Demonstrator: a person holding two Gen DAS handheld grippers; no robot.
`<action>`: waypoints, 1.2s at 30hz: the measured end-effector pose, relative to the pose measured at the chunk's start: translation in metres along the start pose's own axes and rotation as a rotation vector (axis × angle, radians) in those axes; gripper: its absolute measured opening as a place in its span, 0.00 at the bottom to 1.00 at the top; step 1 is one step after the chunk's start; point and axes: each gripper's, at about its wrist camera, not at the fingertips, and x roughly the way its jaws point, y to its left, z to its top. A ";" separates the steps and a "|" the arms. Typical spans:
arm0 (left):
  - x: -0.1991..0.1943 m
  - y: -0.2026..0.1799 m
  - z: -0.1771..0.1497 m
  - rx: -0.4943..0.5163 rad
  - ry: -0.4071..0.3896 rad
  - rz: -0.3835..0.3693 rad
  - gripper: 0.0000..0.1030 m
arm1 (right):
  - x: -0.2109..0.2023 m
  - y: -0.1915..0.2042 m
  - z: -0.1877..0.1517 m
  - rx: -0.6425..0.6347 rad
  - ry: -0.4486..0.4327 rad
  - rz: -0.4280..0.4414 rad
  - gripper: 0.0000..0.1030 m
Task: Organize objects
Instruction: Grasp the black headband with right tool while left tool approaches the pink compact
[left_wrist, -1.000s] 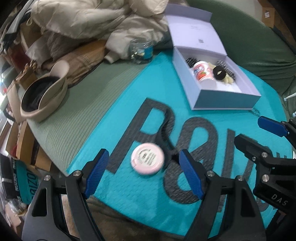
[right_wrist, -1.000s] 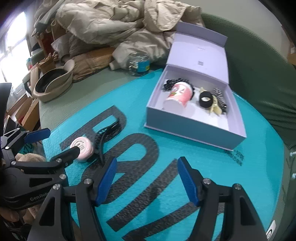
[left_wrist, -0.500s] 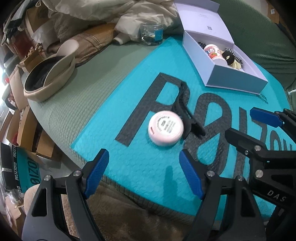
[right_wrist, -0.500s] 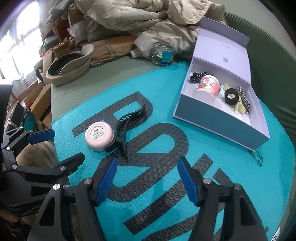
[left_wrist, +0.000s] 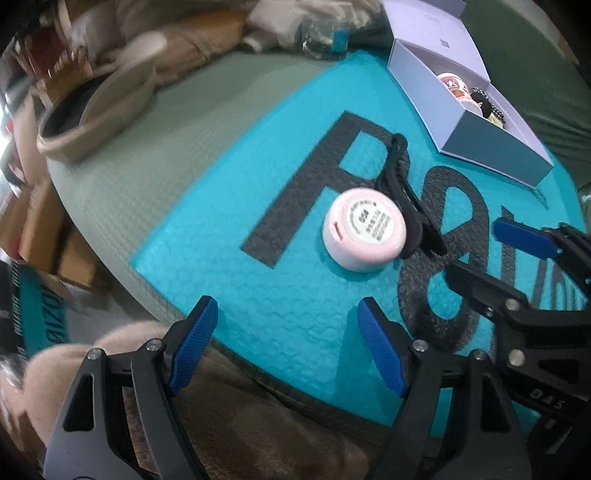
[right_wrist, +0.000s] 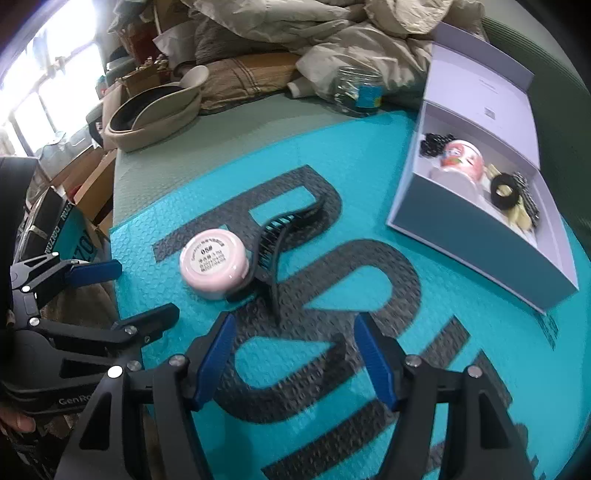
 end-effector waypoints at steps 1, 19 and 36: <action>0.000 0.001 0.000 -0.002 -0.009 0.005 0.75 | 0.002 0.000 0.002 -0.003 -0.003 0.005 0.64; 0.007 -0.011 0.013 0.070 -0.034 0.023 0.75 | 0.023 -0.008 0.006 -0.024 0.018 0.077 0.07; 0.018 -0.040 0.027 0.142 -0.072 -0.020 0.75 | 0.004 -0.025 -0.019 -0.035 0.046 0.033 0.34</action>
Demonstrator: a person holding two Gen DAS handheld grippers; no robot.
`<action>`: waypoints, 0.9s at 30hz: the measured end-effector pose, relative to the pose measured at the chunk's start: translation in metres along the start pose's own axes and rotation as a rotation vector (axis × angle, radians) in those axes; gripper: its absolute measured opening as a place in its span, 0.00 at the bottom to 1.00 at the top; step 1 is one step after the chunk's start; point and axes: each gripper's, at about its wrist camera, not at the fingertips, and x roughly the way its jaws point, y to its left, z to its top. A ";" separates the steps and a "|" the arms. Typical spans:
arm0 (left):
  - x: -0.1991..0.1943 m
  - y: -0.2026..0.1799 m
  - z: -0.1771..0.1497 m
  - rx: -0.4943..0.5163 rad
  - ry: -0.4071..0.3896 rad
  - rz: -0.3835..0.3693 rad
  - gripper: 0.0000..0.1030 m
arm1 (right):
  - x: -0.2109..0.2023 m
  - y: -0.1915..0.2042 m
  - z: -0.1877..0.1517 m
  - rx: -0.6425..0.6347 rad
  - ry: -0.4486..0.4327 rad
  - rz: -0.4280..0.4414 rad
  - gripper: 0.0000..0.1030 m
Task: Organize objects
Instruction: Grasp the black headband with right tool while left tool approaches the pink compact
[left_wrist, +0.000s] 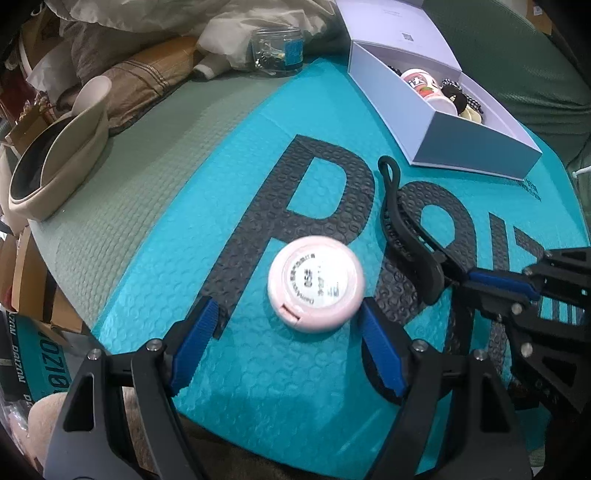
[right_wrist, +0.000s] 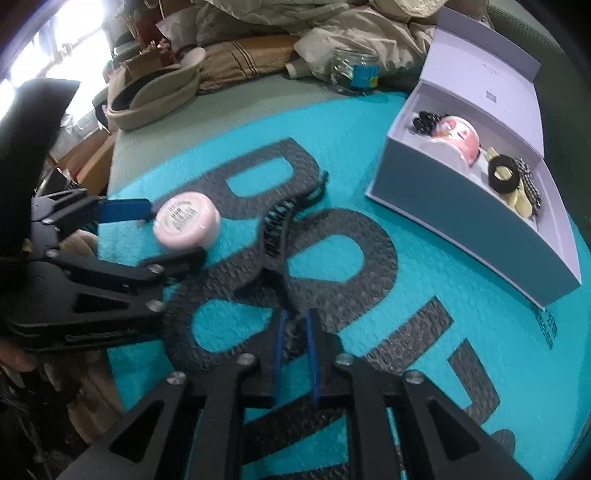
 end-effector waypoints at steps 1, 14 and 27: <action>0.001 0.000 0.000 0.004 -0.003 -0.001 0.75 | -0.001 0.001 0.001 0.000 -0.011 0.006 0.42; 0.008 0.012 0.011 -0.010 -0.018 -0.005 0.75 | 0.011 0.000 0.032 0.032 -0.071 0.036 0.55; 0.009 0.024 0.014 -0.032 -0.048 0.002 0.63 | 0.030 -0.005 0.038 0.031 -0.022 0.015 0.26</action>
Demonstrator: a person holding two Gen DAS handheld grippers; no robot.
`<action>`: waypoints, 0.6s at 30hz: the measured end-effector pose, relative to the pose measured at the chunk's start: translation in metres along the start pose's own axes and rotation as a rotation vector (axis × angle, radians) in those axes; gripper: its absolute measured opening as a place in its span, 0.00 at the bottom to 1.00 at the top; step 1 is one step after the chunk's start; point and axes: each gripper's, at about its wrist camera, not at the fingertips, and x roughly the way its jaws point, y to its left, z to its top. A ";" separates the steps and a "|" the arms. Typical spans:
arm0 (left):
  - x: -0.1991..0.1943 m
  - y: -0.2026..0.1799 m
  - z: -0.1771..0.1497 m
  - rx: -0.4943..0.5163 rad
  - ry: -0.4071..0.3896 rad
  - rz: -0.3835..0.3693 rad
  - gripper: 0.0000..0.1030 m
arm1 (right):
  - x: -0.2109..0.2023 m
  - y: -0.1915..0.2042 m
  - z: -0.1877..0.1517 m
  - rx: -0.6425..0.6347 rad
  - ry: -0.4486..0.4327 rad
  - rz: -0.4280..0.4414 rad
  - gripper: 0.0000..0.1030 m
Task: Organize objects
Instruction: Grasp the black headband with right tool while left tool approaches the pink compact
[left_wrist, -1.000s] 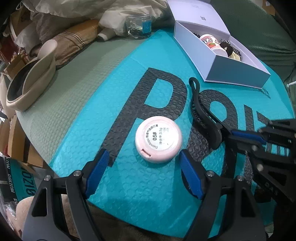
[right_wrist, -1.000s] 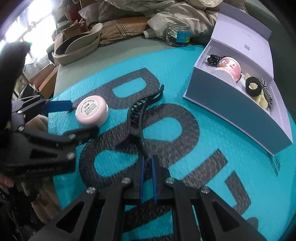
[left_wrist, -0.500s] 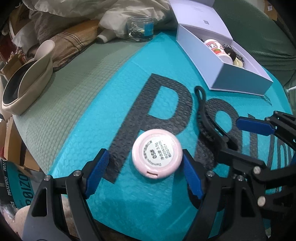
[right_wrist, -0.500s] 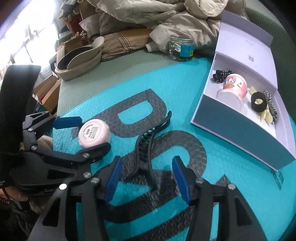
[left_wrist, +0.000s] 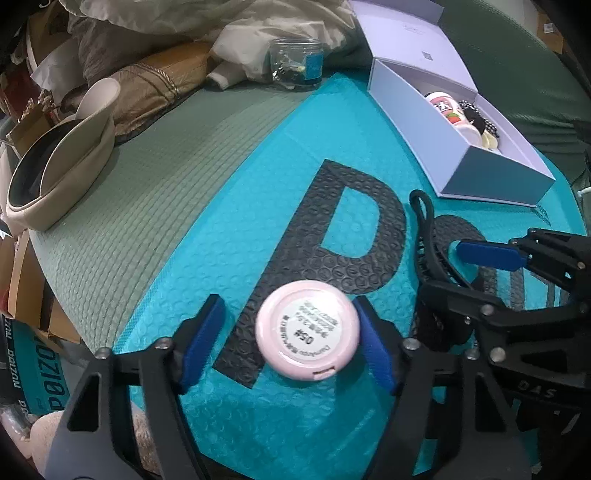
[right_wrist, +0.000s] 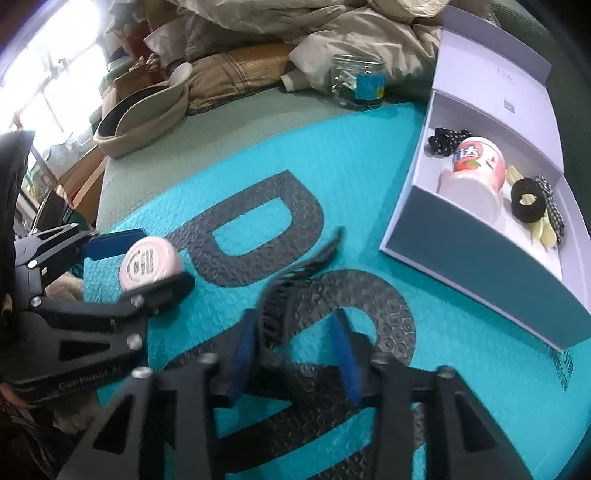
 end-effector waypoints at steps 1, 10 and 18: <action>-0.002 -0.001 -0.001 0.002 -0.006 -0.003 0.54 | 0.000 0.000 0.000 0.000 0.000 -0.007 0.22; -0.007 -0.008 -0.002 0.009 0.008 -0.011 0.47 | -0.009 0.002 -0.008 0.006 0.013 0.032 0.18; -0.019 -0.005 -0.012 -0.019 0.039 -0.029 0.47 | -0.028 0.019 -0.016 -0.032 -0.011 0.037 0.18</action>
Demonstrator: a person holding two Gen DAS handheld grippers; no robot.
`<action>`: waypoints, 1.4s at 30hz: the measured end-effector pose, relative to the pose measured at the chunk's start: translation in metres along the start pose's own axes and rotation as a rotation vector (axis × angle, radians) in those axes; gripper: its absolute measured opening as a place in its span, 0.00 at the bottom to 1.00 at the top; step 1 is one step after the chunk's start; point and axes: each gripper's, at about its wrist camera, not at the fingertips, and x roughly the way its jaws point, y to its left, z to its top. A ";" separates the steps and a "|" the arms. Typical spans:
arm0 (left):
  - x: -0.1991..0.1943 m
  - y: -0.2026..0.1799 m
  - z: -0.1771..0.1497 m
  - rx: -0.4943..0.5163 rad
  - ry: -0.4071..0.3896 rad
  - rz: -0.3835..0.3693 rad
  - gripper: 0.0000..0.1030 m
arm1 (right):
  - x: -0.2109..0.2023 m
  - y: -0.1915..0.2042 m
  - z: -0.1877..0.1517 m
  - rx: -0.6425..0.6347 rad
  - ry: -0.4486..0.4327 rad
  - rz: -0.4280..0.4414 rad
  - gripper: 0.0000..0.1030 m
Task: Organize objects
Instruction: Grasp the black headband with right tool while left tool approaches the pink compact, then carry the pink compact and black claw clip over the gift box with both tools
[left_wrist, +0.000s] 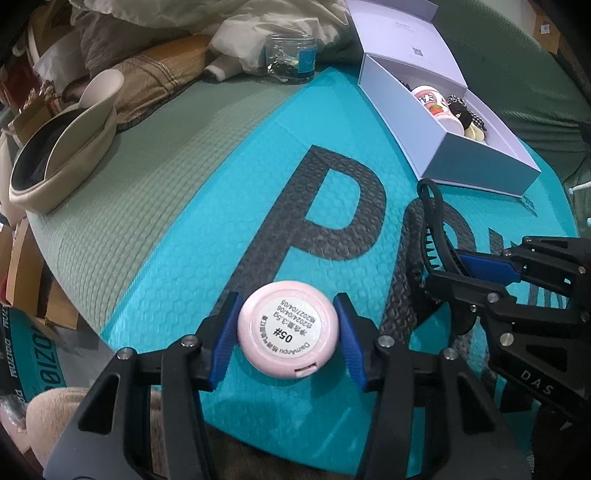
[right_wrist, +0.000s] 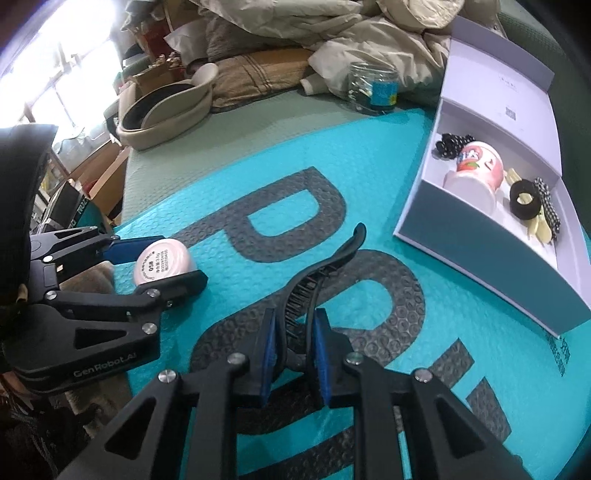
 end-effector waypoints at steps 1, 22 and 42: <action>-0.002 0.000 -0.002 -0.001 -0.001 0.002 0.47 | -0.002 0.002 0.000 -0.004 -0.003 0.001 0.18; -0.045 -0.038 -0.011 0.071 -0.050 -0.010 0.47 | -0.058 -0.009 -0.029 0.026 -0.066 -0.063 0.18; -0.027 -0.119 0.011 0.227 -0.023 -0.090 0.47 | -0.080 -0.076 -0.055 0.169 -0.054 -0.156 0.18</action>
